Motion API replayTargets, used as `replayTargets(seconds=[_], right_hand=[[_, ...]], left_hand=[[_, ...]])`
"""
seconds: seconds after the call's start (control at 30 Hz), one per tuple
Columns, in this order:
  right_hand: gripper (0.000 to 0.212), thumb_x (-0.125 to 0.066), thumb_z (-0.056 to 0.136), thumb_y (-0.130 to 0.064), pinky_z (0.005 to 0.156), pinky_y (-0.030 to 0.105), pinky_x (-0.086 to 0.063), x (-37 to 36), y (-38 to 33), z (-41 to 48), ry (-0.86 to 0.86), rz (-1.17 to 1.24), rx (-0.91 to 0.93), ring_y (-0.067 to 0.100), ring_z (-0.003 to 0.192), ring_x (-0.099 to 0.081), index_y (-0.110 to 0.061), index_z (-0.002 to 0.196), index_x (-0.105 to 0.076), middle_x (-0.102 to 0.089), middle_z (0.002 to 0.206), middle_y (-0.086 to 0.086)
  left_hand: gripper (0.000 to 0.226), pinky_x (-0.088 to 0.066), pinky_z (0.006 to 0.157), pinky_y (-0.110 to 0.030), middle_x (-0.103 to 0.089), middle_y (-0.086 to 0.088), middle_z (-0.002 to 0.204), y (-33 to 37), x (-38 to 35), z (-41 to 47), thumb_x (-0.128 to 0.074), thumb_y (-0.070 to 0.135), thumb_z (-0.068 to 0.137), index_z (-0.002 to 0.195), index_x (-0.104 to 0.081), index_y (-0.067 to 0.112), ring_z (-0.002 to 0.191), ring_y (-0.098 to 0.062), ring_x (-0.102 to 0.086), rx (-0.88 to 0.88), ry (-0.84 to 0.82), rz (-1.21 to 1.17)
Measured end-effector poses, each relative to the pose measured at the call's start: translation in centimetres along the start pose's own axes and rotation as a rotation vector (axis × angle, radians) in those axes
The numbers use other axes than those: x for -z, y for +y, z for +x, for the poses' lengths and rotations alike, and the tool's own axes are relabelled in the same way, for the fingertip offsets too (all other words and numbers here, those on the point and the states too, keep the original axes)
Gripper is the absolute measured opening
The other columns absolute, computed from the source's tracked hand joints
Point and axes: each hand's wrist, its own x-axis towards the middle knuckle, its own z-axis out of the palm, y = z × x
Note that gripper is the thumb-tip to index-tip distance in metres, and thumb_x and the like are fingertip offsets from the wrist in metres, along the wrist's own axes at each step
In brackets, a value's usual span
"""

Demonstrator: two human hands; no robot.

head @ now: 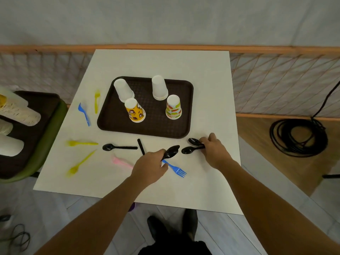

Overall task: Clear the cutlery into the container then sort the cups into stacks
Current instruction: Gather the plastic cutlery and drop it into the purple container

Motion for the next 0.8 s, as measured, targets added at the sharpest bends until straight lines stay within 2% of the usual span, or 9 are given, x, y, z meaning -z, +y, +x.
replayTargets(seconds=[0.07, 0.2, 0.27, 0.37, 0.5, 0.6, 0.67, 0.73, 0.8], right_hand=[[0.025, -0.059, 0.101, -0.02, 0.081, 0.035, -0.055, -0.4, 0.4, 0.2, 0.043, -0.04, 0.03, 0.022, 0.087, -0.051, -0.015, 0.125, -0.055, -0.043, 0.115, 0.008], [0.023, -0.058, 0.099, -0.016, 0.076, 0.037, -0.052, -0.6, 1.0, -0.1, 0.092, -0.207, 0.106, 0.025, 0.094, -0.048, -0.013, 0.121, -0.055, -0.047, 0.115, 0.008], [0.025, -0.055, 0.098, -0.015, 0.079, 0.036, -0.047, -0.7, 1.5, -0.6, 0.084, -0.291, 0.16, 0.025, 0.099, -0.045, -0.016, 0.123, -0.051, -0.048, 0.118, 0.006], [0.022, -0.048, 0.102, -0.017, 0.082, 0.034, -0.048, -1.1, 2.5, -1.4, 0.07, -0.29, 0.16, 0.022, 0.101, -0.044, -0.017, 0.124, -0.049, -0.05, 0.119, 0.003], [0.016, -0.039, 0.103, -0.008, 0.077, 0.037, -0.046, -1.0, 2.6, -3.0, 0.007, -0.058, 0.086, 0.022, 0.091, -0.046, -0.015, 0.115, -0.048, -0.053, 0.104, 0.004], [0.011, -0.037, 0.105, -0.008, 0.059, 0.03, -0.038, -0.7, 1.2, -5.1, -0.019, 0.194, -0.013, 0.025, 0.076, -0.051, -0.015, 0.104, -0.045, -0.053, 0.087, 0.007], [0.012, -0.035, 0.108, -0.014, 0.054, 0.026, -0.034, -0.2, -0.8, -6.3, 0.017, 0.38, -0.089, 0.023, 0.069, -0.053, -0.013, 0.104, -0.046, -0.057, 0.084, 0.01], [0.016, -0.033, 0.109, -0.019, 0.054, 0.026, -0.04, 0.4, -3.8, -7.6, 0.054, 0.562, -0.152, 0.024, 0.07, -0.056, -0.015, 0.11, -0.049, -0.062, 0.094, 0.016], [0.025, -0.034, 0.11, -0.026, 0.064, 0.031, -0.049, 0.5, -7.2, -9.0, 0.095, 0.728, -0.189, 0.031, 0.082, -0.06, -0.015, 0.117, -0.055, -0.064, 0.106, 0.018]], left_hand=[[0.04, -0.056, 0.078, -0.029, -0.067, 0.001, 0.095, -0.5, -0.7, 1.2, -0.058, 0.038, 0.1, 0.138, -0.052, 0.026, 0.084, -0.017, -0.066, -0.084, -0.043, 0.222], [0.044, -0.054, 0.086, -0.032, -0.066, -0.002, 0.124, -0.7, -2.1, 2.5, -0.053, 0.037, 0.104, 0.146, -0.046, 0.025, 0.103, -0.021, -0.068, -0.17, -0.102, 0.372], [0.037, -0.054, 0.081, -0.031, -0.06, -0.001, 0.122, -0.7, -2.7, 2.6, -0.051, 0.036, 0.105, 0.139, -0.052, 0.023, 0.094, -0.021, -0.068, -0.202, -0.085, 0.413], [0.03, -0.053, 0.068, -0.03, -0.051, -0.003, 0.116, -1.0, -3.4, 2.4, -0.049, 0.036, 0.106, 0.129, -0.056, 0.018, 0.07, -0.018, -0.06, -0.246, -0.054, 0.463], [0.028, -0.055, 0.061, -0.032, -0.053, -0.003, 0.112, -1.9, -4.1, 1.1, -0.049, 0.033, 0.106, 0.125, -0.058, 0.014, 0.066, -0.019, -0.062, -0.32, 0.043, 0.479], [0.03, -0.055, 0.057, -0.035, -0.06, 0.001, 0.097, -2.5, -4.1, -0.8, -0.043, 0.037, 0.105, 0.115, -0.061, 0.016, 0.065, -0.019, -0.063, -0.302, 0.167, 0.32], [0.029, -0.053, 0.058, -0.036, -0.06, 0.004, 0.088, -3.0, -3.7, -2.4, -0.042, 0.04, 0.104, 0.106, -0.06, 0.018, 0.067, -0.02, -0.063, -0.217, 0.232, 0.15], [0.03, -0.049, 0.059, -0.032, -0.06, 0.007, 0.08, -4.0, -3.0, -4.1, -0.043, 0.047, 0.104, 0.099, -0.058, 0.021, 0.066, -0.017, -0.061, -0.085, 0.227, -0.087], [0.038, -0.047, 0.061, -0.034, -0.061, 0.003, 0.071, -5.3, -1.9, -5.8, -0.045, 0.056, 0.102, 0.092, -0.06, 0.023, 0.063, -0.014, -0.059, 0.036, 0.192, -0.397]])
